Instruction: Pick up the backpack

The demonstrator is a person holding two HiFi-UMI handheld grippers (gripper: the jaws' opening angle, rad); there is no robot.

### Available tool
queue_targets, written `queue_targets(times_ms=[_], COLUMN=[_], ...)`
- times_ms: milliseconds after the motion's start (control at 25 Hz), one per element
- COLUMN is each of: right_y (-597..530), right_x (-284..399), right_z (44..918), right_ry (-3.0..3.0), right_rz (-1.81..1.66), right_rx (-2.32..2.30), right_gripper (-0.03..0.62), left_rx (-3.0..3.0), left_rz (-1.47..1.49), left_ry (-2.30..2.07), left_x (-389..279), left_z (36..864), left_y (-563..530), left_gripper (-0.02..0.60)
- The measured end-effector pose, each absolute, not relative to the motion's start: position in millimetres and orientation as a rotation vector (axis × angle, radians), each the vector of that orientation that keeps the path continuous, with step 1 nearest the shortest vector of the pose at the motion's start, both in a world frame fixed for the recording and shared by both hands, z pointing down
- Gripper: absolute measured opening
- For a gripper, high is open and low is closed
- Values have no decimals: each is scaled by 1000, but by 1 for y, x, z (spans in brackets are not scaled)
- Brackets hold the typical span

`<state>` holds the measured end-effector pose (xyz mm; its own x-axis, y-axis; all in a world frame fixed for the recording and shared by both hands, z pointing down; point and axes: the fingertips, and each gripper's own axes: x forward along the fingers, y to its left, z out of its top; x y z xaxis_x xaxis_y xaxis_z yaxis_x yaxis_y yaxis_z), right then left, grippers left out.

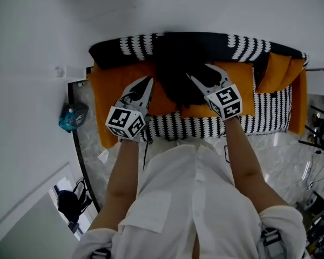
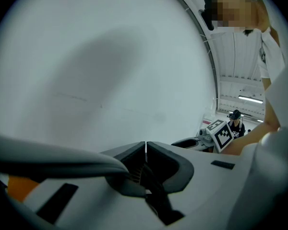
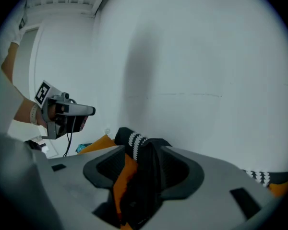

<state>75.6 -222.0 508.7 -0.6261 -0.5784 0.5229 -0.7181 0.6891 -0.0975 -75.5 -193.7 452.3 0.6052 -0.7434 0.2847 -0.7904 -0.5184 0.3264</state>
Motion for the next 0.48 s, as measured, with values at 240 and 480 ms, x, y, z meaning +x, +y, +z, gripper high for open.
queue_targets(times_ms=[240,480], right_y=[-253,-280], right_x=[60,54], right_z=[559,600], right_ry=[-2341,-2248], right_rz=[467,484], right_rx=[1010,1016], right_gripper=[272,284], left_rx=[2380,2343], left_rz=[182,219], left_ry=[-1190,-1161], left_x=[-93,-98], left_z=[492,527], left_y=[-222,-241], left_gripper=[32,32])
